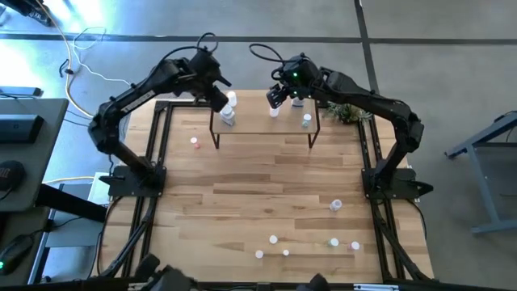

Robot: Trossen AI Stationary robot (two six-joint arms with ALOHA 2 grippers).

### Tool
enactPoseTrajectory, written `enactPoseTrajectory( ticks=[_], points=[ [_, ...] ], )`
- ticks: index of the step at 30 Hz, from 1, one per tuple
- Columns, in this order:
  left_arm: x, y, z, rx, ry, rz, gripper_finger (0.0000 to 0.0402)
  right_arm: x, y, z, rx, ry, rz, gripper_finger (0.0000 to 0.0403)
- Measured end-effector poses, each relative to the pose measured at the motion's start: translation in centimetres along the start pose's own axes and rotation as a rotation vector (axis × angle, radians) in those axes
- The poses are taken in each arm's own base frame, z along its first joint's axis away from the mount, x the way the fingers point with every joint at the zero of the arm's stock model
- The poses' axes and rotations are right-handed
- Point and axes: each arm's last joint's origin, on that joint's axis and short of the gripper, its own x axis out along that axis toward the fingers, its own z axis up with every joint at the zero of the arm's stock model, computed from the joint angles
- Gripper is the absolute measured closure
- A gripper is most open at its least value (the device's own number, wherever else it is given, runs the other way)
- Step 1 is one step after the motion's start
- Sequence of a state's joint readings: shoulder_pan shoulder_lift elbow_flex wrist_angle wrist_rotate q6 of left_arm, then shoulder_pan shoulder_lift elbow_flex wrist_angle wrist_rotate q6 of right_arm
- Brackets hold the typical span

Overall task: Pick and place medicine bottles onto shelf by color
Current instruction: Put the left green transparent pill bottle on the shelf

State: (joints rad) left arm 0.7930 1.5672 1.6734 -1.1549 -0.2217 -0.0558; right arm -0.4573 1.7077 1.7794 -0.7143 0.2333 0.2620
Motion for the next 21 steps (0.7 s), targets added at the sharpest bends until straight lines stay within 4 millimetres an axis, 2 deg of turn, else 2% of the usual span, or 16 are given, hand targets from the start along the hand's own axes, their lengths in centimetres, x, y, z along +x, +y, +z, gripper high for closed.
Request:
enactPoseTrajectory(
  ticks=[6,13,21],
  points=[
    [2.3,0.0,1.1,0.009,0.048,0.002,0.0291,0.1,-0.6,0.2,0.008,-0.001,-0.013,0.0190],
    [4.5,-0.3,1.5,0.011,0.108,-0.033,0.0291,0.3,-1.2,0.3,-0.015,-0.002,-0.026,0.0190],
    [5.0,-0.4,1.4,0.006,0.132,-0.041,0.0291,0.3,-1.4,0.3,-0.020,-0.002,-0.032,0.0190]
  ],
)
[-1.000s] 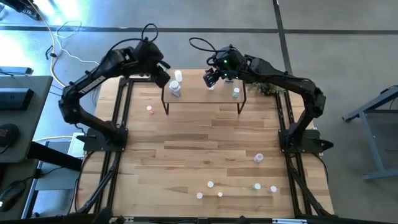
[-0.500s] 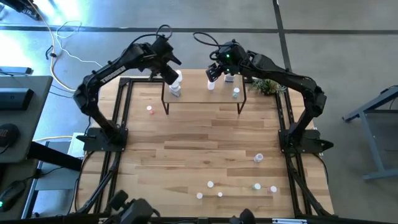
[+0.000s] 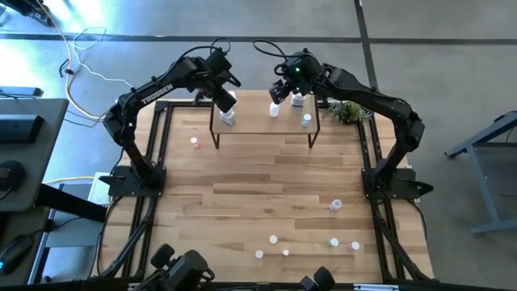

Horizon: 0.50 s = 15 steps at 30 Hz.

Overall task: Pick and place medicine bottles onto shelf by color
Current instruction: Put the left green transparent pill bottle on the shelf

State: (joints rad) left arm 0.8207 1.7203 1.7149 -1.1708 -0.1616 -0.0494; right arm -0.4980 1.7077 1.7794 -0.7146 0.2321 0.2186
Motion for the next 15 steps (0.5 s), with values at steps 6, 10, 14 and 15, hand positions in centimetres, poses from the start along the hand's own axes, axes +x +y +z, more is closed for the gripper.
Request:
enactPoseTrajectory(
  ticks=[6,10,14,15],
  points=[
    [-0.01,0.02,-0.46,-0.009,0.048,0.000,0.0291,0.00,0.00,0.00,-0.003,0.000,0.000,0.0190],
    [-0.01,-0.02,-0.47,-0.010,0.049,-0.012,0.0291,0.00,0.00,0.00,-0.003,0.000,0.000,0.0190],
    [-0.04,-0.07,-0.82,-0.007,0.086,-0.036,0.0291,0.00,0.00,0.00,-0.002,0.000,0.000,0.0190],
    [-0.04,-0.07,-0.85,-0.014,0.089,-0.036,0.0291,0.00,0.00,0.00,-0.002,0.000,0.000,0.0190]
  ],
)
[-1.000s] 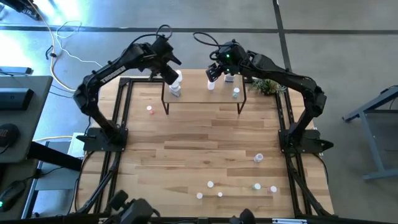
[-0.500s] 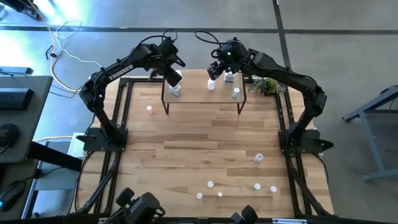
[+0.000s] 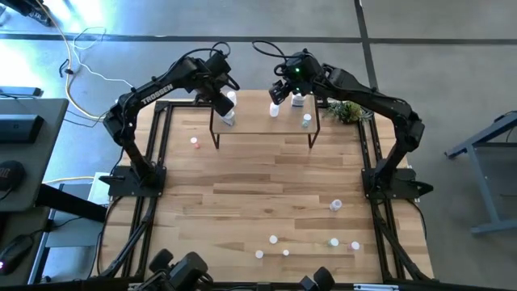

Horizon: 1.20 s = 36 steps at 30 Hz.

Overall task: Pick and place medicine bottles onto shelf by color
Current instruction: Put the left green transparent pill bottle on the shelf

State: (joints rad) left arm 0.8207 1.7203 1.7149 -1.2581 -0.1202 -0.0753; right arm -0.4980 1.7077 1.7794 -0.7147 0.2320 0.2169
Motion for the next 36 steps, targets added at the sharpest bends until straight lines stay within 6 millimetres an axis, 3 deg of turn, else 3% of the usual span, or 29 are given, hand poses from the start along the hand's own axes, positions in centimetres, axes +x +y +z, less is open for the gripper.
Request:
enactPoseTrajectory(
  ticks=[18,36],
  points=[
    [1.3,0.0,0.4,-0.001,0.036,-0.003,0.0291,0.0,0.0,0.0,0.010,0.000,0.000,0.0190],
    [1.3,0.0,0.5,0.051,0.028,-0.001,0.0291,0.0,0.0,0.0,0.016,0.000,0.000,0.0190]
  ],
)
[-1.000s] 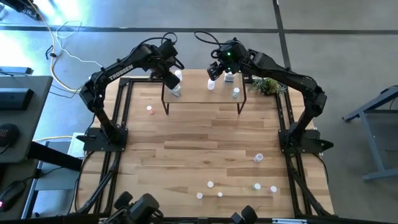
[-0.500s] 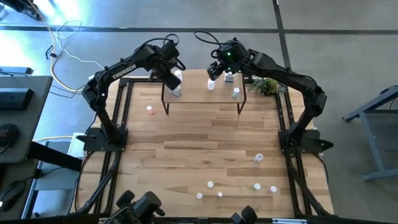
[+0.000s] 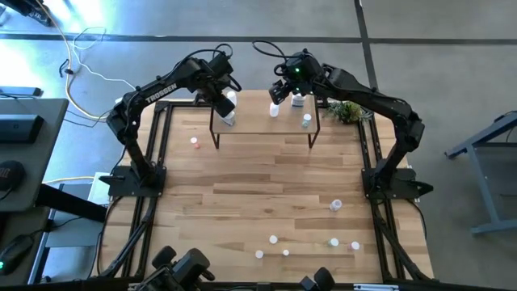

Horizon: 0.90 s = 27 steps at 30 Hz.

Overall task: Pick and place medicine bottles onto shelf by color
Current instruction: Put the left green transparent pill bottle on the shelf

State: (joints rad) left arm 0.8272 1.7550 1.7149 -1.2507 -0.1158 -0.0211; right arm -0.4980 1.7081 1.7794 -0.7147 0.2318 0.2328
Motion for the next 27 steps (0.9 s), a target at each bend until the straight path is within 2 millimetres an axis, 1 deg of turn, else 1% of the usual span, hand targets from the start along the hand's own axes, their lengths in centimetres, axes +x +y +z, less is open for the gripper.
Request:
enactPoseTrajectory(
  ticks=[13,18,22,27],
  points=[
    [0.00,0.00,-0.01,0.015,0.001,0.000,0.0290,0.00,0.00,0.00,0.010,0.000,0.000,0.0190],
    [0.00,0.00,-0.01,-0.027,0.002,0.000,0.0290,0.00,0.01,0.00,0.013,0.000,0.000,0.0190],
    [0.00,-0.01,-0.02,0.006,0.002,-0.004,0.0290,0.00,0.00,0.00,0.013,0.000,0.000,0.0190],
    [0.00,-0.01,-0.02,0.007,0.002,-0.003,0.0288,0.00,0.00,0.00,0.010,0.000,0.000,0.0190]
  ],
)
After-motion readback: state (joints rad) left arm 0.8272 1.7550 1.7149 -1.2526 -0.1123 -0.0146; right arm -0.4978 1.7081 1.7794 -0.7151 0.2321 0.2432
